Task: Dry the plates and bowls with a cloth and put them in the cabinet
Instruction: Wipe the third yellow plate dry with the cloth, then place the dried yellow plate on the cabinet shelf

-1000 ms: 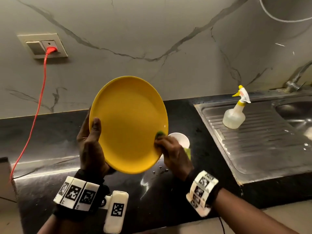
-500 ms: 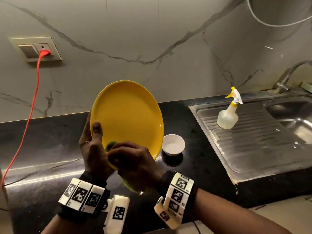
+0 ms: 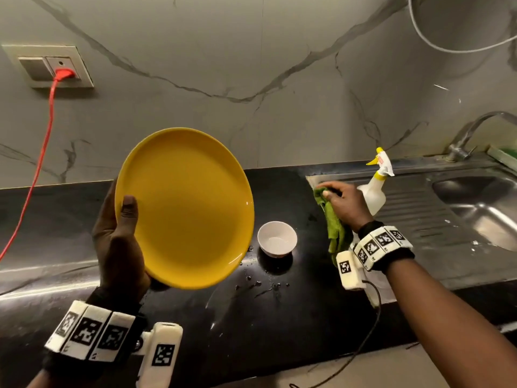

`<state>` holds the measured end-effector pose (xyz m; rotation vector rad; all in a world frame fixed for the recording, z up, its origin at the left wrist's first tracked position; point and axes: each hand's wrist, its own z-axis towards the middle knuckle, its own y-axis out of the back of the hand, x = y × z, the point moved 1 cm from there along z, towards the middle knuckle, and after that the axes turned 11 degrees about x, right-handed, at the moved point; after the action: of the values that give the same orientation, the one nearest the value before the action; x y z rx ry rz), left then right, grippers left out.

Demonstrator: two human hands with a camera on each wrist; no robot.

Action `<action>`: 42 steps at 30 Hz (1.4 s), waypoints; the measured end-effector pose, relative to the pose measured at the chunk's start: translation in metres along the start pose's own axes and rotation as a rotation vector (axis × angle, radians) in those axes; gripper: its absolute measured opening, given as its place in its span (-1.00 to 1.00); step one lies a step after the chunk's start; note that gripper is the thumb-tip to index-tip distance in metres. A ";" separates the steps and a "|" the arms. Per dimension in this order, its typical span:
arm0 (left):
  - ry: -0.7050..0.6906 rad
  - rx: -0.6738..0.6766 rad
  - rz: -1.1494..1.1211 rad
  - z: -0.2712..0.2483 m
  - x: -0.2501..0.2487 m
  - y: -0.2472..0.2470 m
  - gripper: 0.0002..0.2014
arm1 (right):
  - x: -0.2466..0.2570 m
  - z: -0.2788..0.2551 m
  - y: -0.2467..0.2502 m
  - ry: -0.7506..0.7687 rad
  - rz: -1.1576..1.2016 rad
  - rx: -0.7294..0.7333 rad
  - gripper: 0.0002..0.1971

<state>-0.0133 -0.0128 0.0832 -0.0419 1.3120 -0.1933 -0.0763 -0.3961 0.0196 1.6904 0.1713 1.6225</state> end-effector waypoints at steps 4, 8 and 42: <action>0.021 0.076 -0.047 0.000 0.004 -0.009 -0.60 | -0.043 0.002 -0.031 -0.108 -0.144 0.141 -0.72; 0.022 0.067 -0.034 0.003 0.004 -0.002 -0.60 | -0.081 -0.011 -0.051 -0.268 -0.288 0.213 -0.68; -0.271 0.284 -0.239 0.076 -0.132 0.016 -0.38 | 0.235 -0.014 -0.020 1.106 -0.176 -0.002 -0.70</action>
<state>0.0303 0.0191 0.2265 0.0164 0.9980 -0.5572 -0.0386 -0.2394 0.1930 0.5773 0.8158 2.2219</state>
